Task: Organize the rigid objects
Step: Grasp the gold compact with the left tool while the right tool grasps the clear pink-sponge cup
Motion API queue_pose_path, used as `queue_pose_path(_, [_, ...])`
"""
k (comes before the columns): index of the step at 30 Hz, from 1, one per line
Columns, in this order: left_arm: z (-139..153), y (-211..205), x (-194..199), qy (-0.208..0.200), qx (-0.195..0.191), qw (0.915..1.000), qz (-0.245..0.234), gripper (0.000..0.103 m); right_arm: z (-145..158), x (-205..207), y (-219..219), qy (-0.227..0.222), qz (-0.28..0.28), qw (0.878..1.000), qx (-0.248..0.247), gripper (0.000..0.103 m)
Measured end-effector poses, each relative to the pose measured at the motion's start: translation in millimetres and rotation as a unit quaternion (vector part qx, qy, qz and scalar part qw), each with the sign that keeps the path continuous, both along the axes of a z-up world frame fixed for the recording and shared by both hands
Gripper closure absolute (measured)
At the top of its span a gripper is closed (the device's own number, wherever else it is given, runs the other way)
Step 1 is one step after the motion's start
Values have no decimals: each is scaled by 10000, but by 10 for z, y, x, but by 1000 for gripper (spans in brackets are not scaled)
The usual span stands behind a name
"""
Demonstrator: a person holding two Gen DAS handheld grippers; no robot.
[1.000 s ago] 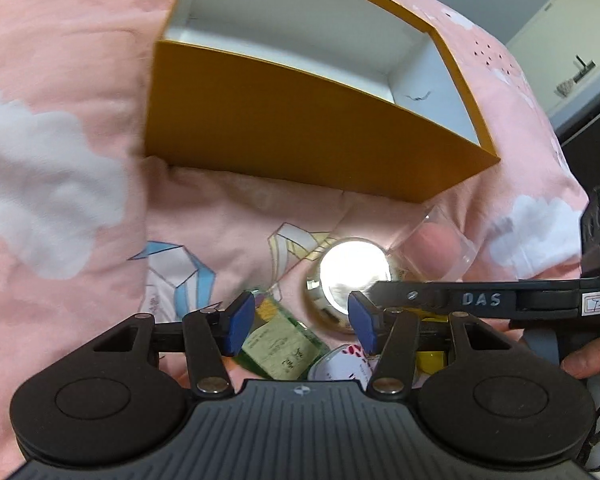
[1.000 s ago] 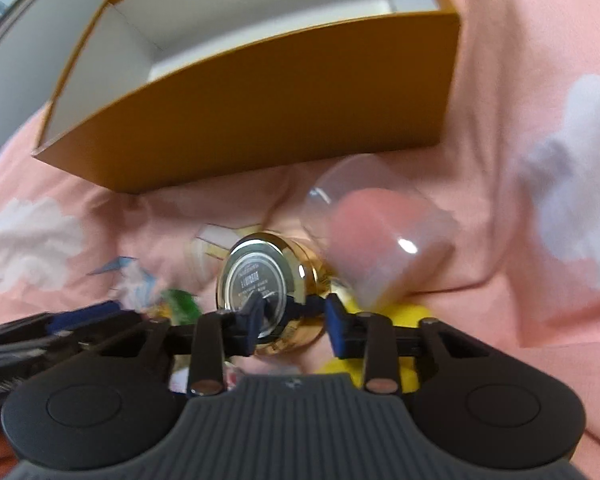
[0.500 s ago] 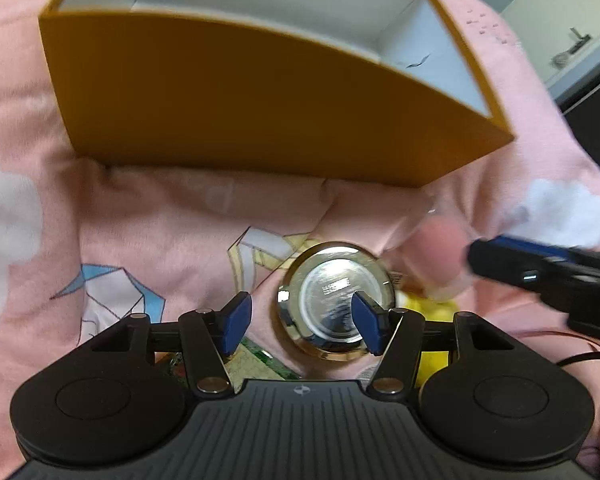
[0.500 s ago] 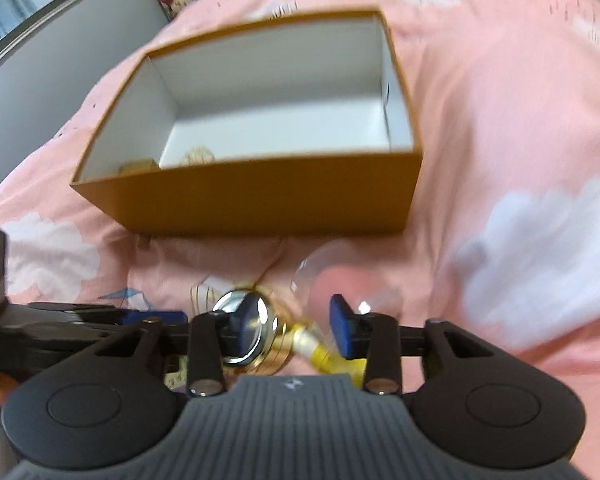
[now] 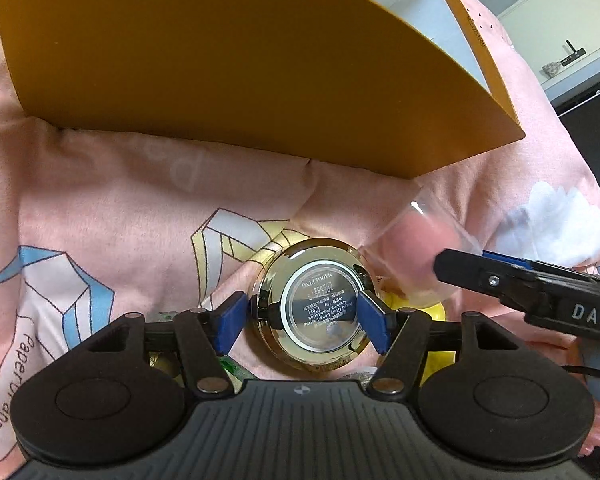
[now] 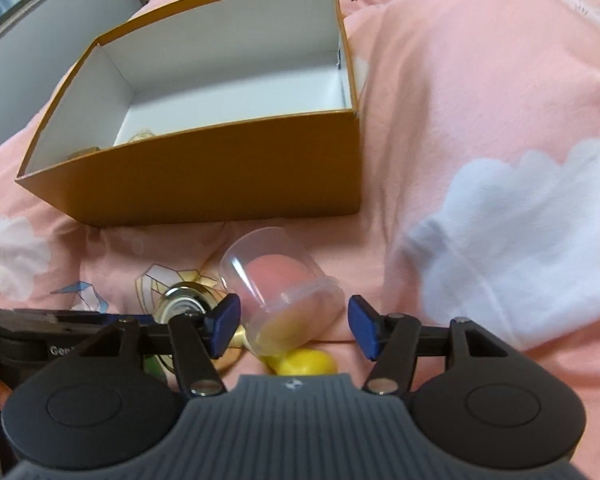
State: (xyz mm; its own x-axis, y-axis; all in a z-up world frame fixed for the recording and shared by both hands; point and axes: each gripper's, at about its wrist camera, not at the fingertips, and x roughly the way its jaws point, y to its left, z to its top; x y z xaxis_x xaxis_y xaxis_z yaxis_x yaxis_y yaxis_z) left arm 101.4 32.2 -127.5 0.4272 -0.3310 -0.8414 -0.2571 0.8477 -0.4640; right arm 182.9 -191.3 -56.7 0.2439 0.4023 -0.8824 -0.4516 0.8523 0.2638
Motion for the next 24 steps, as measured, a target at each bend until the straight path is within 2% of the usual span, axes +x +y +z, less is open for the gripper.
queue_pose_path(4, [-28,25,-10,-32,-122,9999,82,27,-160,117,-24,327,-26,9990,319,32])
queue_pose_path(9, [-38,10,10,-55,-131,9998,113,22,-331,193,-48,763,-205,9936,809,32])
queue_pose_path(11, [-34,12,4,-70,-149,9998,127,19,-333,204,-57,800,-212,9922,931,39])
queue_pose_path(16, [-53,-34,30,-81,-159,9998,121,14,-155,109,-30,427,-87,9965,719,39])
queue_pose_path(18, [-37,-45,27,-126,-197,9996,133,23,-66,56,-8,218,-60,9984,524,39])
queue_pose_path(19, [-38,-30,16,-168,-263,9993,188,31,-40,34,4,117,-64,9991,398,39])
queue_pose_path(21, [-32,-17,-10,-191,-288,9991,231,32,13,-15,28,-84,-51,9997,204,39])
queue_pose_path(24, [36,-11,-61,-291,-183,9990,298,43,75,-90,65,-216,75,9997,-18,39])
